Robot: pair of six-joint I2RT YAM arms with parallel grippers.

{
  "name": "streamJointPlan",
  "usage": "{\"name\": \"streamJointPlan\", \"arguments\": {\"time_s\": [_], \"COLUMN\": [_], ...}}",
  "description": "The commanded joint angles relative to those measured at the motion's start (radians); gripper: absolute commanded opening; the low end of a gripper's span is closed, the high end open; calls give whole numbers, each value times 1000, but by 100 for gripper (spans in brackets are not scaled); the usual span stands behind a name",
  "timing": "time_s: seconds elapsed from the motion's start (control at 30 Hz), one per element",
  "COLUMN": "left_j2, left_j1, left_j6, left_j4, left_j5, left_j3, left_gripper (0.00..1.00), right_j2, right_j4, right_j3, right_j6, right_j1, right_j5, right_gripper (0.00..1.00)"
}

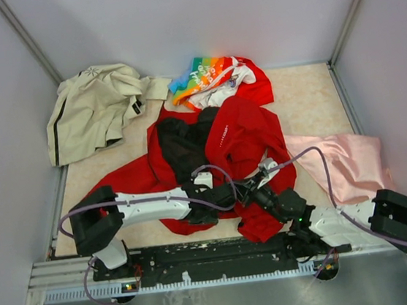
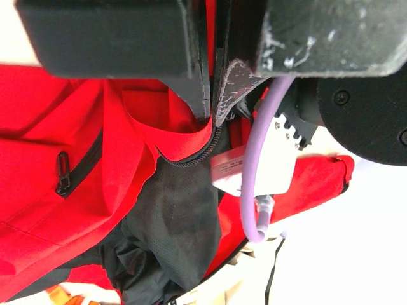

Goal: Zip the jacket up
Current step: Pick up the jacket from the center of the board.

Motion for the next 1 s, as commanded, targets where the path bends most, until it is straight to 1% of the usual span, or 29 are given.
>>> {"name": "streamJointPlan", "arguments": {"time_s": [0.0, 0.2, 0.27, 0.43, 0.47, 0.57, 0.7, 0.8, 0.9, 0.97], "left_j2": [129, 77, 47, -92, -128, -245, -388, -494, -604, -682], "left_j1": [4, 4, 5, 5, 7, 7, 25, 60, 123, 160], "left_j6": [-54, -44, -39, 25, 43, 171, 355, 486, 604, 673], "left_j4": [-114, -76, -65, 15, 37, 137, 355, 513, 645, 714], "left_j5": [-15, -78, -109, -204, -225, -276, -271, -219, -116, -42], "left_j3": [-191, -215, -220, -255, -265, -307, -385, -448, -510, -536], "left_gripper": [49, 31, 24, 3, 0, 0, 0, 0, 0, 0], "right_j2": [-40, -58, -59, -39, -32, 1, 57, 87, 107, 121], "right_j4": [-6, -38, -44, -38, -31, 6, 75, 117, 147, 204], "right_j3": [-72, -64, -57, -38, -33, -24, -13, -12, -16, -28], "right_j6": [-34, -41, -43, -48, -48, -49, -56, -57, -44, -32], "right_j1": [-9, -9, -9, -9, -8, -9, -9, -11, -21, -34], "right_j5": [68, 81, 75, 60, 58, 48, 28, 2, -41, -77], "right_gripper": [0, 0, 0, 0, 0, 0, 0, 0, 0, 0]}}
